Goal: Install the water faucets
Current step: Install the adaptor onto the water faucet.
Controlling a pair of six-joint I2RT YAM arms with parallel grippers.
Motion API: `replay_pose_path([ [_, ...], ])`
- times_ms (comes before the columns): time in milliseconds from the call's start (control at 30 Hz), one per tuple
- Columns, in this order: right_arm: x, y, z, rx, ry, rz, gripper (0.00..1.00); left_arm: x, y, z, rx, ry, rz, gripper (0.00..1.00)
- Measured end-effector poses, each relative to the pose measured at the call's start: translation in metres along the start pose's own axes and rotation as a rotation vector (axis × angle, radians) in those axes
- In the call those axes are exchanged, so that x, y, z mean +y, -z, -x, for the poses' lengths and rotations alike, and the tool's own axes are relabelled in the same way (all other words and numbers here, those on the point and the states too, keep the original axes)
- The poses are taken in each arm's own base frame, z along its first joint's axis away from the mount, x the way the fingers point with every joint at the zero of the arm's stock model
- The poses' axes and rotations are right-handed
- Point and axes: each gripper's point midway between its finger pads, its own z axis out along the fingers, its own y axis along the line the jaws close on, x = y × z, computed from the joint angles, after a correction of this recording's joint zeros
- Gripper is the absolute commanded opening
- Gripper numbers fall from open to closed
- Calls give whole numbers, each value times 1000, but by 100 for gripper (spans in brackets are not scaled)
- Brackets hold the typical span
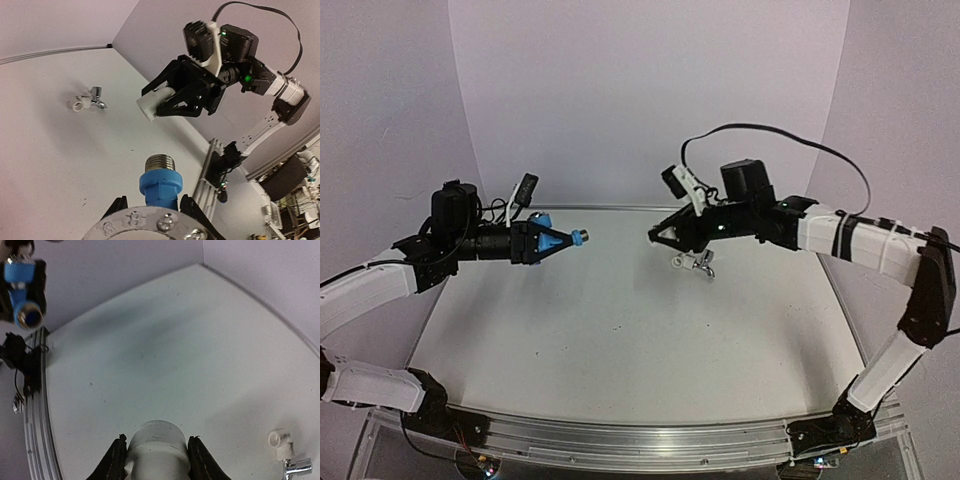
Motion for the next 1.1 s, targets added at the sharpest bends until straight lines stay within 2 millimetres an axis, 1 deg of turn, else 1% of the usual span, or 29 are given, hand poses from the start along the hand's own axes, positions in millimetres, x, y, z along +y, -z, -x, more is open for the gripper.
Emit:
replay_pose_path([
  [33, 4, 14, 20, -86, -8, -10, 0, -6, -3, 4, 2, 17, -38, 0],
  [133, 22, 50, 60, -272, -47, 11, 0, -25, -8, 14, 8, 71, -164, 0],
  [200, 33, 63, 83, -361, -56, 62, 0, -37, -7, 19, 11, 96, -241, 0],
  [267, 44, 67, 97, -407, -44, 124, 0, -49, -5, 23, 17, 114, -308, 0],
  [333, 55, 67, 103, -433, -1, 202, 0, -60, -3, 26, 27, 128, -368, 0],
  [433, 70, 61, 102, -444, 92, 308, 0, -72, 1, 30, 48, 152, -429, 0],
  [567, 91, 52, 101, -451, 225, 452, 0, -80, 4, 31, 80, 209, -469, 0],
  [700, 110, 54, 110, -480, 326, 556, 0, -84, 5, 34, 97, 270, -481, 0],
  [833, 131, 57, 119, -524, 406, 612, 0, -87, 6, 37, 99, 315, -487, 0],
  [933, 145, 55, 124, -553, 441, 648, 0, -90, 6, 39, 97, 336, -494, 0],
  [1033, 154, 50, 126, -573, 464, 673, 0, -94, 7, 41, 96, 348, -501, 0],
  [1100, 154, 50, 130, -592, 479, 669, 0, -95, 8, 43, 84, 347, -502, 0],
])
